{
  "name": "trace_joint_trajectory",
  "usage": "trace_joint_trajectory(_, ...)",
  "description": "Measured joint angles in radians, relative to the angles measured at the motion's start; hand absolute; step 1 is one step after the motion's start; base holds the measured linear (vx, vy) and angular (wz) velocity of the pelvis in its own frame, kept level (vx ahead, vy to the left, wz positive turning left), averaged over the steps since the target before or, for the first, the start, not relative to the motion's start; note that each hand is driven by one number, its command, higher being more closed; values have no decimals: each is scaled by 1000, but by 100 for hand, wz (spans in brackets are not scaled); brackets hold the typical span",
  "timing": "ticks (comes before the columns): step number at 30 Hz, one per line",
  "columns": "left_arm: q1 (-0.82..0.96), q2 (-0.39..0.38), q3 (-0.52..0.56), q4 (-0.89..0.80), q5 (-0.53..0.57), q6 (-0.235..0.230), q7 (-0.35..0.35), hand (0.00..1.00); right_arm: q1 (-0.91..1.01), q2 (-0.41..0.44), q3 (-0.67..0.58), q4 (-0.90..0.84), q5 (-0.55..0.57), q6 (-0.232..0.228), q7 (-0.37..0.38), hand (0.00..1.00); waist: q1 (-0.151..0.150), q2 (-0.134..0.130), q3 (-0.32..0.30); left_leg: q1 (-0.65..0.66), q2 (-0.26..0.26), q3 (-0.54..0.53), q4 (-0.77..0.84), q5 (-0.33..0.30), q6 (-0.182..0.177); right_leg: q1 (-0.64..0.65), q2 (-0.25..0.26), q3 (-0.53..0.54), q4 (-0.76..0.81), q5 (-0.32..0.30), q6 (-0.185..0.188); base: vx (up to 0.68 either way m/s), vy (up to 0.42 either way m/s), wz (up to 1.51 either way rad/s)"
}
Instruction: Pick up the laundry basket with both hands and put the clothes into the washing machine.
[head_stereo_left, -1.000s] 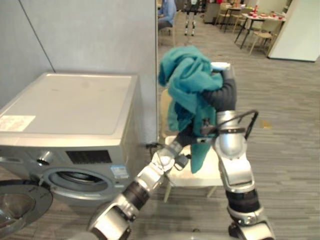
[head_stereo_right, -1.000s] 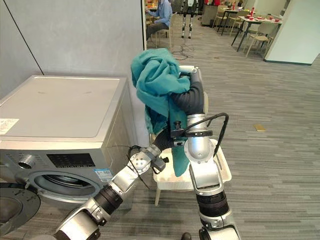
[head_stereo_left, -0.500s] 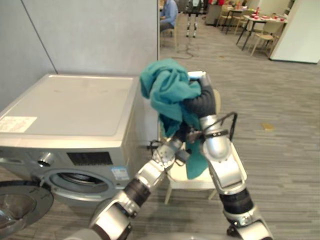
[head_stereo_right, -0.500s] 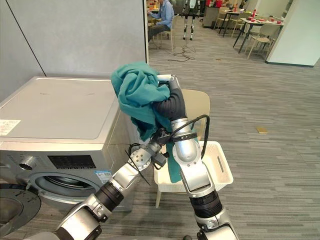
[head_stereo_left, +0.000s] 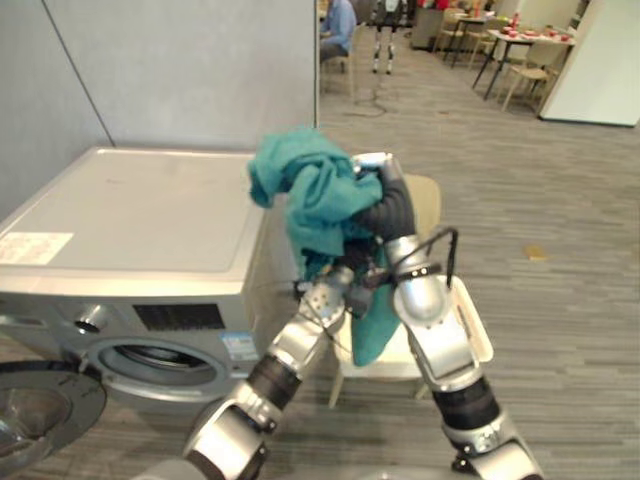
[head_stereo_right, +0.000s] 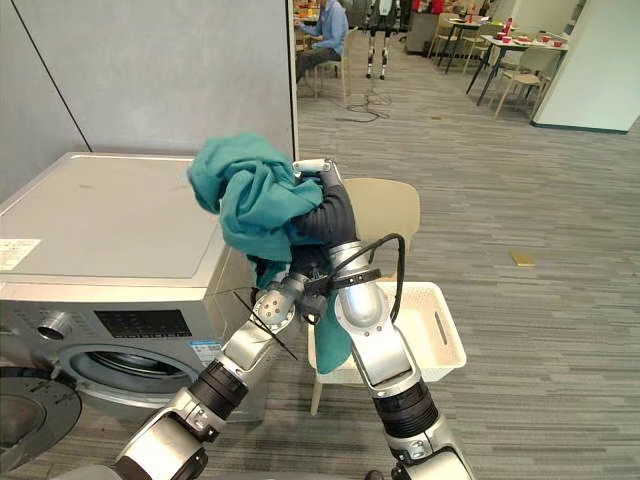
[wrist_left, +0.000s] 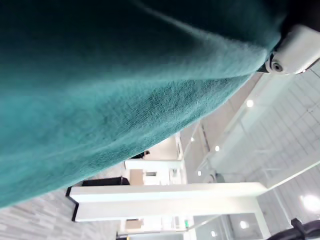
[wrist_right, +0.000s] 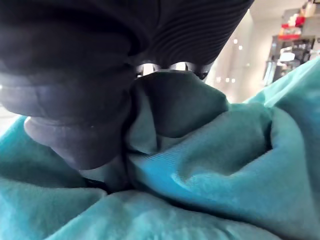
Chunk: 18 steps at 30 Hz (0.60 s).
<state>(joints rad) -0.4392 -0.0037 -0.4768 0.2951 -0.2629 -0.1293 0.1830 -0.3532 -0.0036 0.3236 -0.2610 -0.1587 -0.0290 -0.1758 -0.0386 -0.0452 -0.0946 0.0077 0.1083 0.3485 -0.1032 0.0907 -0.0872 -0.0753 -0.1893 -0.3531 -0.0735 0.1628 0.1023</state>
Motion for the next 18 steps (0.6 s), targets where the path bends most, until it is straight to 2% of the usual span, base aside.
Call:
trace_joint_trajectory(5,58,-5,51,-29,2,-5,40,100,28,2,8,9,2,2,-28,0,0,0,0,-2,0,-2,0,0,0,-1,0,-2,-1,0,0,0,0,0)
trace_joint_trajectory(18,156,-14,147,-102,-1,-7,60,100,37,20,8,12,10,5,-42,0,0,0,0,0,1,-3,0,0,0,2,1,-2,-1,-1,0,0,0,0)
